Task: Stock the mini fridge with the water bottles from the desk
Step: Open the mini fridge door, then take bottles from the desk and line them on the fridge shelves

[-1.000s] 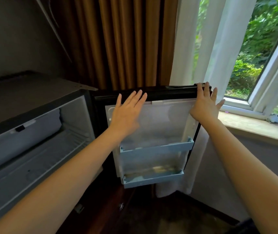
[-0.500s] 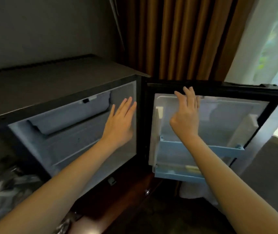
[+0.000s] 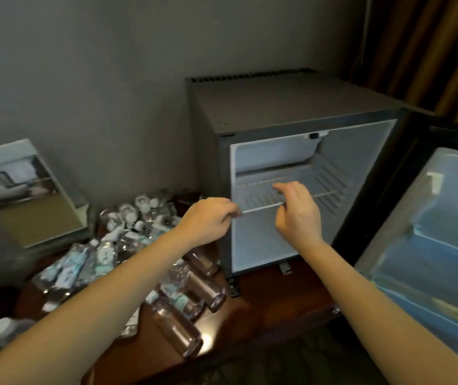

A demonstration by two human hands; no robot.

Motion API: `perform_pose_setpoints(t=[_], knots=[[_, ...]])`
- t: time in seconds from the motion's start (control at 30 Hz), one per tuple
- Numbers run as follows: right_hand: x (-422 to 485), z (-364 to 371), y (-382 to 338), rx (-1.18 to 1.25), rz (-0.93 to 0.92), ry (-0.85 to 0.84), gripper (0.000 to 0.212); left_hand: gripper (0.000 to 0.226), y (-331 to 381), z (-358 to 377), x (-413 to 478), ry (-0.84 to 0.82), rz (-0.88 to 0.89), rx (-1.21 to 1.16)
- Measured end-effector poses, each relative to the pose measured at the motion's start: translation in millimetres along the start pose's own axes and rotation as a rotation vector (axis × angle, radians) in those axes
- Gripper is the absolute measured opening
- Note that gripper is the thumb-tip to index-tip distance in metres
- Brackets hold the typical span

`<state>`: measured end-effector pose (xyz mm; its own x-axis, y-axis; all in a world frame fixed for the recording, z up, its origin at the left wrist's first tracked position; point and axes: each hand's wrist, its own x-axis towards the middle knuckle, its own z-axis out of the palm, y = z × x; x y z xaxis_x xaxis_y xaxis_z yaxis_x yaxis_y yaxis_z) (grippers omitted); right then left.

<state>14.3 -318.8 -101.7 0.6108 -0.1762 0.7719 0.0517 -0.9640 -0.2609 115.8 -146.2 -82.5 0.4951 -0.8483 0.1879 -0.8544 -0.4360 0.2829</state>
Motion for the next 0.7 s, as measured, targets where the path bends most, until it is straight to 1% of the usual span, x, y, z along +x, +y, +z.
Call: perform_pose_setpoints(t=[0.1, 0.2, 0.33, 0.43, 0.53, 0.63, 0.7], knots=[[-9, 29, -44, 0.019, -0.057, -0.099, 0.040, 0.032, -38, -10, -47, 0.005, -0.136, -0.017], [-17, 49, -85, 0.076, -0.064, -0.159, 0.039, 0.032, -70, -21, -91, 0.046, -0.267, -0.074], [-30, 70, -125, 0.107, -0.057, -0.251, 0.031, 0.034, -100, -29, -144, -0.006, -0.417, -0.132], [-41, 86, -145, 0.129, 0.011, -0.358, 0.034, 0.032, -120, -24, -175, -0.027, -0.500, -0.165], [-52, 99, -157, 0.160, 0.074, -0.410, 0.032, 0.030, -130, -12, -197, -0.067, -0.590, -0.241], [-57, 114, -158, 0.149, 0.118, -0.486, 0.033, 0.029, -138, 1, -208, -0.114, -0.646, -0.298], [-57, 125, -154, 0.146, 0.144, -0.546, 0.036, 0.030, -146, 11, -208, -0.117, -0.695, -0.337]])
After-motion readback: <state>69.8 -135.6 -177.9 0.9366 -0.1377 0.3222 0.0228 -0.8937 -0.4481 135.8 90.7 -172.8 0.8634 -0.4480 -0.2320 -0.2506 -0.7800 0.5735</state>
